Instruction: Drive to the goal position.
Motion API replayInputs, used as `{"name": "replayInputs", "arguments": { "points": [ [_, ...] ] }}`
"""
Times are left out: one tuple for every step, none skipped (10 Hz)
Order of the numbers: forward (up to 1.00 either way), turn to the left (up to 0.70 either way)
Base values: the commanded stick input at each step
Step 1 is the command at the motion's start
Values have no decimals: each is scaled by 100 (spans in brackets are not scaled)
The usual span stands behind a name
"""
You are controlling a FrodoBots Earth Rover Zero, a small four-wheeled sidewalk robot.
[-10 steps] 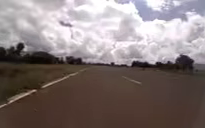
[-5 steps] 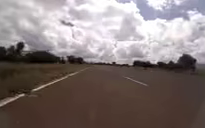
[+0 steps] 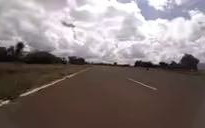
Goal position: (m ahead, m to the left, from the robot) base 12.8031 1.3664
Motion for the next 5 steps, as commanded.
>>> {"name": "replayInputs", "arguments": {
  "points": [
    [100,0],
    [100,0],
    [100,0],
    [100,0],
    [100,0]
  ]
}}
